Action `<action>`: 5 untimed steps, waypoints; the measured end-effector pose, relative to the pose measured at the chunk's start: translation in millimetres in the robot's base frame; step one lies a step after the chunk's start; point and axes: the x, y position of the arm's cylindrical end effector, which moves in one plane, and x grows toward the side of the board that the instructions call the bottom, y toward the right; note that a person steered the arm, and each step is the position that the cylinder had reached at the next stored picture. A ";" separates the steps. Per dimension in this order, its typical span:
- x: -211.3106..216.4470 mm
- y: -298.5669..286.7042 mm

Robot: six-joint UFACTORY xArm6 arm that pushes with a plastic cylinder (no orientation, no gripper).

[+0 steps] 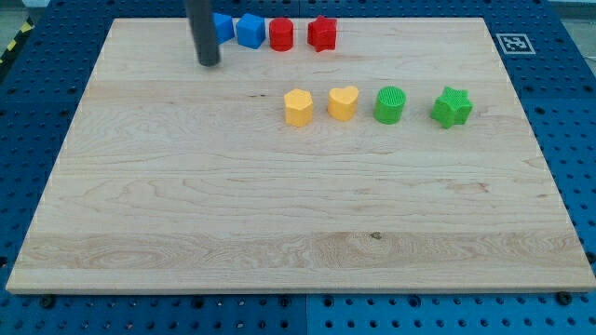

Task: Slightly move the blue triangle into the blue cube

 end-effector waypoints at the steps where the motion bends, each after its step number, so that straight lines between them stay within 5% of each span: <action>1: -51.8 -39.8; 2: -82.8 -44.1; 5: -82.0 -8.6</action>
